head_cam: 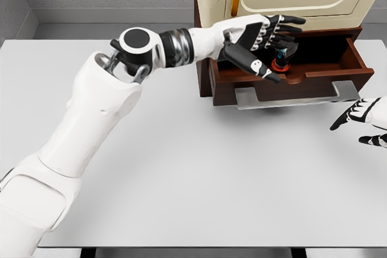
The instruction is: Put the switch into the drawer with left arm, and close the drawer with right arm
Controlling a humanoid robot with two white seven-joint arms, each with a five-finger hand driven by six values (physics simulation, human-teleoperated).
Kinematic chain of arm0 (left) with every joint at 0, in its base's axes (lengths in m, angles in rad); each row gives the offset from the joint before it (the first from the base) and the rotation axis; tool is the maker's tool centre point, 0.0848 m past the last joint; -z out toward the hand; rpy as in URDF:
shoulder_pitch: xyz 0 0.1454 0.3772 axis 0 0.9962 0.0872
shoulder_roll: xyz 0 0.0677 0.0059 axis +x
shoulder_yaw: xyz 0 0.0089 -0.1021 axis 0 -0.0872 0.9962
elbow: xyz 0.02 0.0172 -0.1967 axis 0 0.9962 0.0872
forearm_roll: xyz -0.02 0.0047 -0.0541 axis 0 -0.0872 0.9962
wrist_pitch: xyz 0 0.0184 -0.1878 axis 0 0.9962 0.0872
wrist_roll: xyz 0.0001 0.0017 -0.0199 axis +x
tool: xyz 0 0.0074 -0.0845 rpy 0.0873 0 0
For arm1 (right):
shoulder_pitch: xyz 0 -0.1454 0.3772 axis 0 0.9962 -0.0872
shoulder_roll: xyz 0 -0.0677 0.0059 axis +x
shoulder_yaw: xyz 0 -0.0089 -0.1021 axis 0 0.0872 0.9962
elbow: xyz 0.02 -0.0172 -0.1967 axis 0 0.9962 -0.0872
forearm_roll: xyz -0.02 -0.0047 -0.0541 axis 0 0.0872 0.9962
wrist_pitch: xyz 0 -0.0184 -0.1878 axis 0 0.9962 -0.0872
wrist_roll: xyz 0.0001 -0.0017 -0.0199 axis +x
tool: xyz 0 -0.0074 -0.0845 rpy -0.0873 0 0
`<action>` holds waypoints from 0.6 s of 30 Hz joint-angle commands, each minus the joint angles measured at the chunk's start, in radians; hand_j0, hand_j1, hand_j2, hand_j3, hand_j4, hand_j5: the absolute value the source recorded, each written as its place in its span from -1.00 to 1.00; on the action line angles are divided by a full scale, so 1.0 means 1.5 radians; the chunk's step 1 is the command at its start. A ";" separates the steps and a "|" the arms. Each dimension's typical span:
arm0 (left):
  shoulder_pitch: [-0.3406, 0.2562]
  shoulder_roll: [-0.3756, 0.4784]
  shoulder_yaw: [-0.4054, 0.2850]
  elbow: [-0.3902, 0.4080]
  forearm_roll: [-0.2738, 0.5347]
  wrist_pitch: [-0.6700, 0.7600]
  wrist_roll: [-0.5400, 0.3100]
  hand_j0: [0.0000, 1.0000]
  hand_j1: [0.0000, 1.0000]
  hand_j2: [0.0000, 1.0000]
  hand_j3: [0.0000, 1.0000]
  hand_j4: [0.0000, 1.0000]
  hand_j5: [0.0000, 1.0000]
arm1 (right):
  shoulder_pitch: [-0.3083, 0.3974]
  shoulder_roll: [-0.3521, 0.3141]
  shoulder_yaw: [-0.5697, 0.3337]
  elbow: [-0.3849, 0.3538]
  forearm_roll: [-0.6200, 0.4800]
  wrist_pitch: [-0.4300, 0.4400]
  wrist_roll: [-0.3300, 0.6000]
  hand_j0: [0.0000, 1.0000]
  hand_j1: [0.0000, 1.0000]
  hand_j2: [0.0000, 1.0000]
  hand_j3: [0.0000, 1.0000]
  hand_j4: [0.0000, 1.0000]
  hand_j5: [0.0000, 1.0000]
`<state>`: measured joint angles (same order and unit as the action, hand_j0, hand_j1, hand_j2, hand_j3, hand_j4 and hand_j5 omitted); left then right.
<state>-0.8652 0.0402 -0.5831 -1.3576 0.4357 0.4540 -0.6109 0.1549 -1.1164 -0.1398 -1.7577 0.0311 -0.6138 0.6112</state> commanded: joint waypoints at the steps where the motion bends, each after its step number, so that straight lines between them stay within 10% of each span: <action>1: 0.000 -0.015 -0.001 0.021 -0.009 0.000 0.000 1.00 1.00 1.00 1.00 1.00 1.00 | 0.000 -0.001 0.000 0.000 -0.004 0.002 0.000 0.38 0.38 0.38 0.38 0.38 0.38; 18: -0.024 -0.027 -0.003 0.095 -0.060 0.000 0.000 1.00 1.00 1.00 1.00 1.00 1.00 | 0.000 -0.001 0.000 0.000 -0.004 0.002 0.000 0.39 0.39 0.39 0.39 0.39 0.39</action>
<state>-0.9004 -0.0001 -0.5863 -1.2186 0.3582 0.4538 -0.6109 0.1549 -1.1169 -0.1390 -1.7577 0.0311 -0.6138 0.6112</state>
